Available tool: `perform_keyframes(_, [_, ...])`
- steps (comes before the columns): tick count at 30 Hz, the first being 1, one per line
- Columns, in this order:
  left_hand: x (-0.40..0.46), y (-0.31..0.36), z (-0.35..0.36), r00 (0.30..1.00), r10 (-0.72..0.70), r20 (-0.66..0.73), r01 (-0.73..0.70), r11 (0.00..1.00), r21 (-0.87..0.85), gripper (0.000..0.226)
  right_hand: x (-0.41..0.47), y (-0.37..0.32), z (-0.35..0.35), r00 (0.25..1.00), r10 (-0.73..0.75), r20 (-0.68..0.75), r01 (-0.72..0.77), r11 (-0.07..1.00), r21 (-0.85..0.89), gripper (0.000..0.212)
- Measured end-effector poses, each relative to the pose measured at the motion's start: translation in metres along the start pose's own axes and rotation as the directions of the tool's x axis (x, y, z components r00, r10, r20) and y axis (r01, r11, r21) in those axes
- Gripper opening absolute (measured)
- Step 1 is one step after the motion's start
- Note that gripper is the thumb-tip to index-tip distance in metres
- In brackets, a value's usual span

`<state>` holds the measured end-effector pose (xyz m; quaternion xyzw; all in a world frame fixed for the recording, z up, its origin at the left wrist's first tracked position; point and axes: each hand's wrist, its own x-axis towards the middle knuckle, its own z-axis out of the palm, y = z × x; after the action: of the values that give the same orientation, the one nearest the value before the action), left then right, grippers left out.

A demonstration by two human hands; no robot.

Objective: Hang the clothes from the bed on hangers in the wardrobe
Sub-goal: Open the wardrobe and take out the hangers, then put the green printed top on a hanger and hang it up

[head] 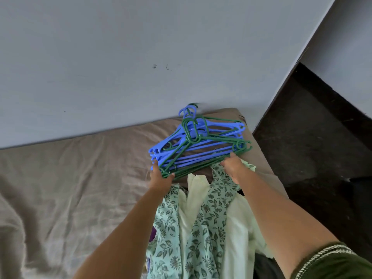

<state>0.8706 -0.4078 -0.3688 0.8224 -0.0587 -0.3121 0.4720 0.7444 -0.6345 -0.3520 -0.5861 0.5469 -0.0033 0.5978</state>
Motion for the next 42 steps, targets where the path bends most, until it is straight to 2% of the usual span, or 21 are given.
perform_keyframes(2, [-0.035,0.014,-0.001,0.998,0.057,-0.003,-0.056,0.99,0.131,0.085,-0.036,0.003,-0.005,1.0,0.005,-0.014,-0.006,0.997,-0.079,0.071])
perform_keyframes(4, [-0.055,0.025,-0.003,0.998,0.068,-0.014,-0.064,0.974,0.216,0.083,-0.061,0.003,-0.005,1.0,0.002,-0.025,-0.004,0.996,-0.087,0.068])
perform_keyframes(9, [-0.123,0.051,-0.014,0.99,0.135,0.036,-0.14,0.966,0.22,0.08,-0.127,-0.008,-0.007,0.986,-0.055,-0.158,0.038,0.994,-0.105,0.053])
perform_keyframes(13, [-0.199,0.057,-0.035,0.959,0.251,0.134,-0.283,0.892,0.352,0.076,-0.209,-0.001,-0.007,0.958,-0.197,-0.207,0.178,0.978,-0.106,0.043])
perform_keyframes(19, [-0.283,0.052,-0.071,0.915,0.349,0.204,-0.403,0.817,0.413,0.072,-0.313,0.019,-0.005,0.895,-0.34,-0.289,0.289,0.935,-0.205,0.032])
perform_keyframes(22, [-0.316,0.049,-0.092,0.892,0.414,0.181,-0.451,0.791,0.414,0.06,-0.36,0.03,-0.003,0.856,-0.395,-0.334,0.329,0.914,-0.239,0.03])
perform_keyframes(25, [-0.344,0.041,-0.11,0.86,0.493,0.135,-0.496,0.741,0.453,0.029,-0.401,0.039,-0.002,0.827,-0.426,-0.367,0.342,0.899,-0.272,0.025])
perform_keyframes(28, [-0.372,0.035,-0.124,0.845,0.532,0.064,-0.499,0.737,0.455,0.013,-0.437,0.043,0.001,0.796,-0.474,-0.376,0.368,0.873,-0.32,0.02])
perform_keyframes(31, [-0.4,0.027,-0.132,0.84,0.543,0.02,-0.481,0.726,0.491,0.015,-0.466,0.055,0.003,0.782,-0.52,-0.344,0.389,0.838,-0.384,0.015])
perform_keyframes(33, [-0.421,0.019,-0.137,0.836,0.548,-0.008,-0.47,0.724,0.505,0.018,-0.482,0.066,0.003,0.778,-0.536,-0.329,0.387,0.82,-0.422,0.022])
perform_keyframes(36, [-0.455,0.0,-0.143,0.862,0.504,-0.054,-0.41,0.755,0.512,0.027,-0.505,0.091,0.005,0.807,-0.535,-0.252,0.375,0.792,-0.482,0.028])
perform_keyframes(38, [-0.48,-0.017,-0.145,0.886,0.461,-0.057,-0.375,0.782,0.498,0.021,-0.518,0.116,0.005,0.81,-0.547,-0.213,0.392,0.773,-0.498,0.025])
perform_keyframes(40, [-0.504,-0.035,-0.147,0.916,0.4,-0.023,-0.338,0.802,0.492,0.036,-0.53,0.141,0.001,0.83,-0.532,-0.168,0.393,0.77,-0.502,0.013])
perform_keyframes(42, [-0.526,-0.053,-0.149,0.947,0.32,-0.001,-0.279,0.829,0.485,0.053,-0.543,0.16,-0.004,0.888,-0.451,-0.087,0.344,0.779,-0.524,0.039])
